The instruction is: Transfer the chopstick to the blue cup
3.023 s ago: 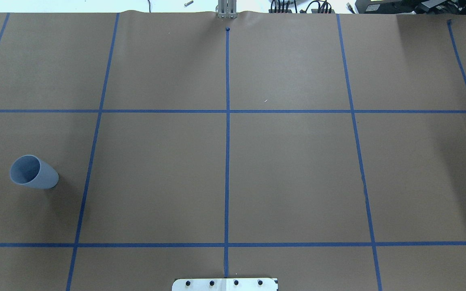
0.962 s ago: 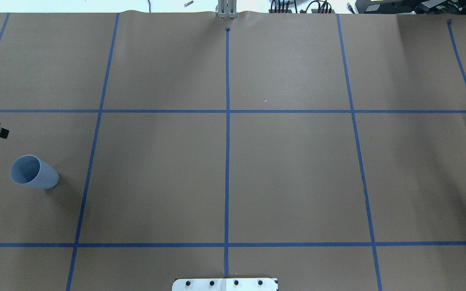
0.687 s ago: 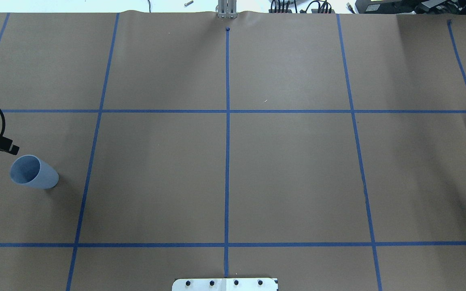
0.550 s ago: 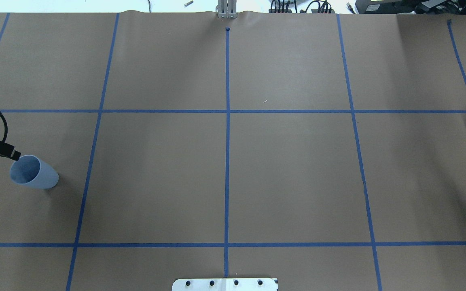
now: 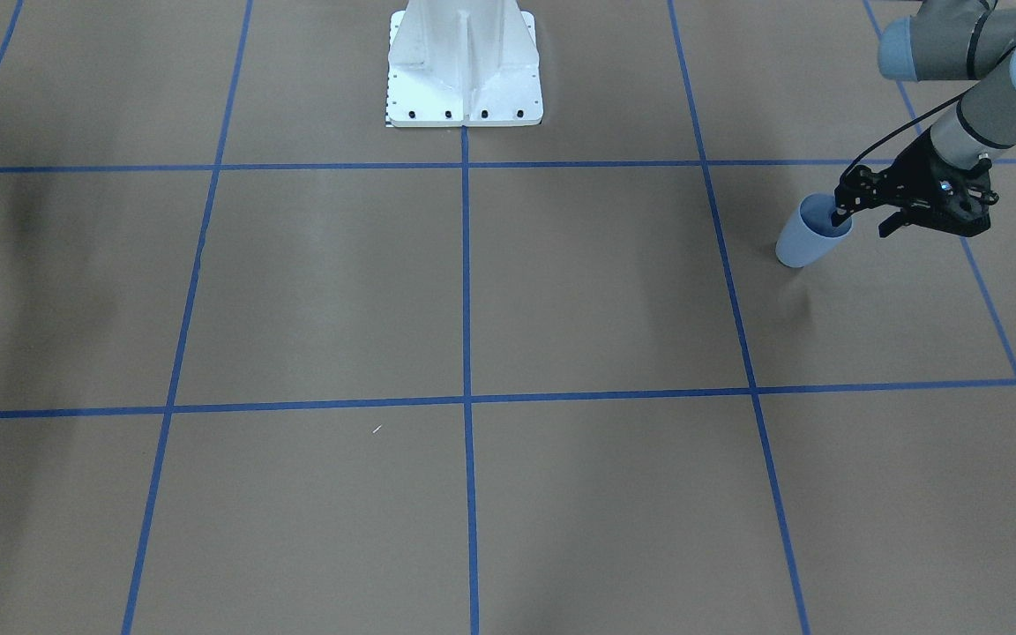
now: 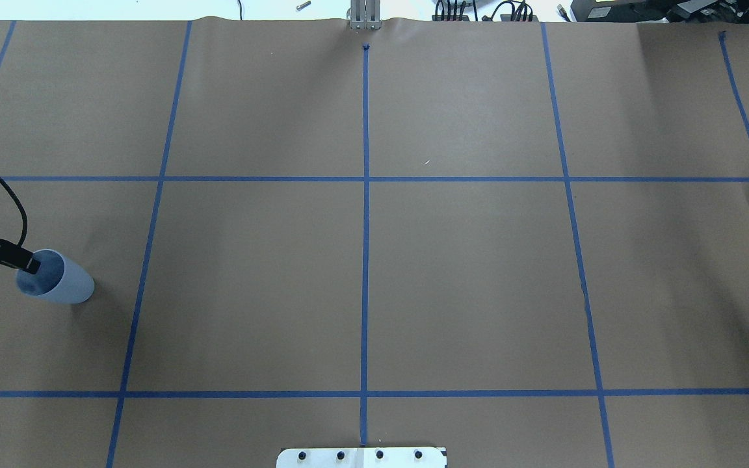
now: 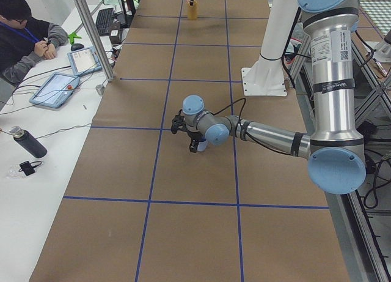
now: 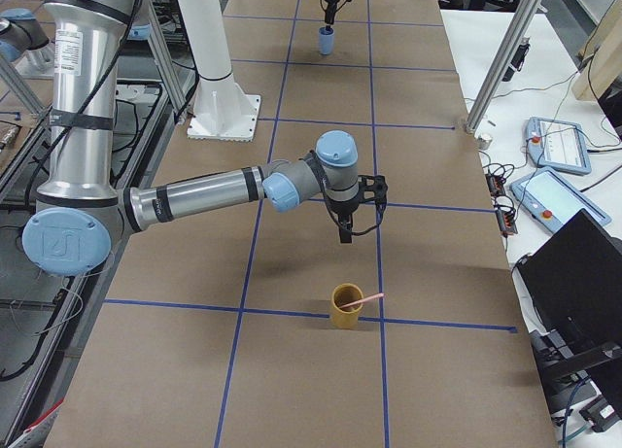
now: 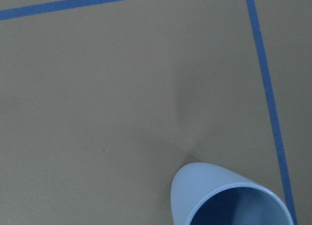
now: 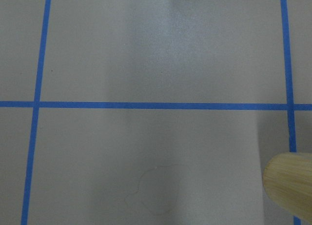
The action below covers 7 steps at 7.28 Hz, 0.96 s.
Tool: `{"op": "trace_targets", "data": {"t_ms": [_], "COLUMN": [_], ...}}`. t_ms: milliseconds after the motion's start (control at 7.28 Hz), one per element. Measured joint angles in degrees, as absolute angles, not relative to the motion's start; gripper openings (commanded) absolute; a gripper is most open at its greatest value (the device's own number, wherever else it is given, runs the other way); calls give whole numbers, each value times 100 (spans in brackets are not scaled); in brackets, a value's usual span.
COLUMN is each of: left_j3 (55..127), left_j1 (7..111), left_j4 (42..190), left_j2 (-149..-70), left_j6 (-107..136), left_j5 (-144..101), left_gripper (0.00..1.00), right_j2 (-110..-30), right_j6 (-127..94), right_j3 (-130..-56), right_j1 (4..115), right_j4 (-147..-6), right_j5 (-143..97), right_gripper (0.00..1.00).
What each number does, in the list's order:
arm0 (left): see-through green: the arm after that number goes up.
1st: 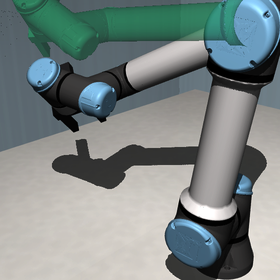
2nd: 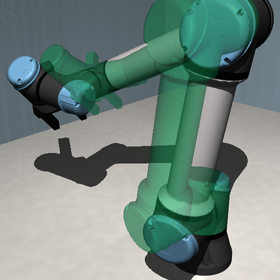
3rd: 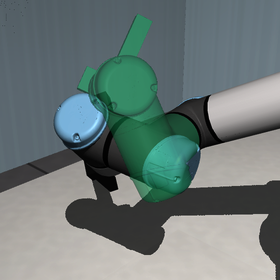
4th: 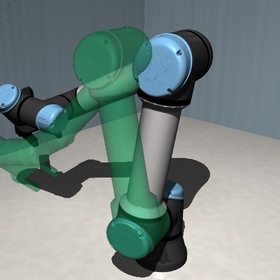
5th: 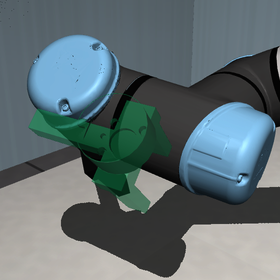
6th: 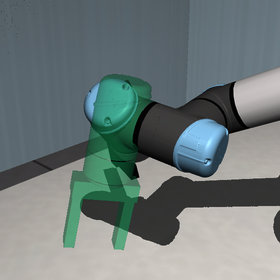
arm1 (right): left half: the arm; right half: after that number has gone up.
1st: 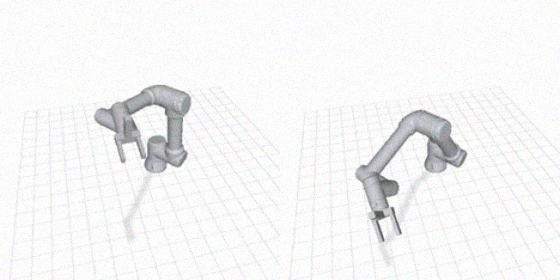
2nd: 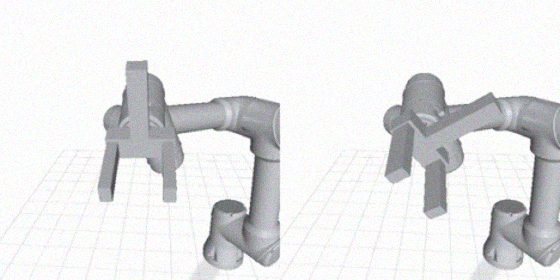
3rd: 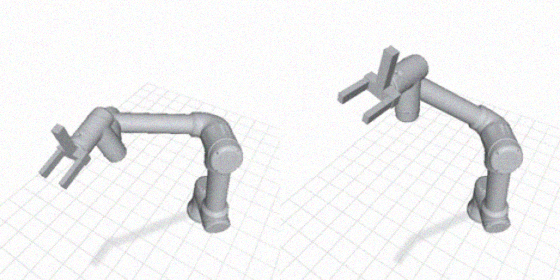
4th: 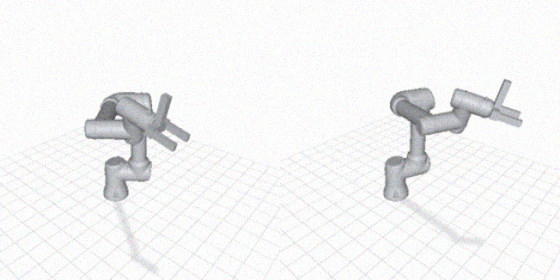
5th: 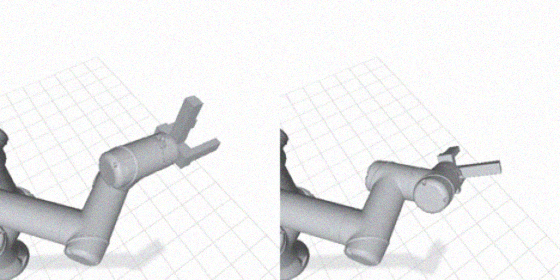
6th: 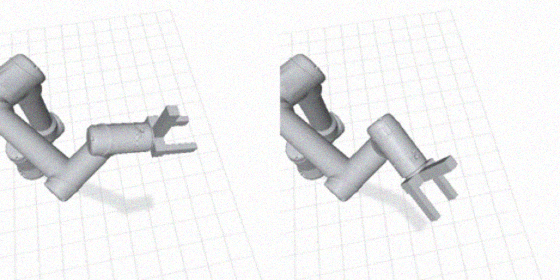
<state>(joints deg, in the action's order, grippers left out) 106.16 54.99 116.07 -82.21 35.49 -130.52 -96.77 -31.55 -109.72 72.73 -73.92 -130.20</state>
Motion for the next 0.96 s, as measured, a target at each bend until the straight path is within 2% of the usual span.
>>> {"op": "trace_targets", "data": {"t_ms": [137, 275, 412, 550, 962], "left_j3": [10586, 10578, 10576, 10577, 10819], "left_j1": [5439, 5364, 5273, 5202, 5215], "left_j4": [11609, 11608, 11607, 11608, 11591], "left_j2": [-8253, -8319, -8396, -8436, -8476], "left_j6": [3555, 3586, 3653, 3717, 3753], "left_j5": [-13041, -13037, -13033, -13029, -13122], "left_gripper": [47, 35, 5, 0, 0], "right_j2": [-9677, -9675, -9671, -9670, -9668], "right_j6": [-3155, -3155, -3155, -3155, -3155], "right_j3": [-10971, -10969, -10966, -10960, -10954], "right_j1": [7261, 7256, 7254, 7252, 7251], "right_j4": [-7392, -7392, -7392, -7392, -7392], "right_j5": [-13018, -13017, -13017, -13017, -13017], "right_gripper": [100, 100, 100, 100, 100]}}
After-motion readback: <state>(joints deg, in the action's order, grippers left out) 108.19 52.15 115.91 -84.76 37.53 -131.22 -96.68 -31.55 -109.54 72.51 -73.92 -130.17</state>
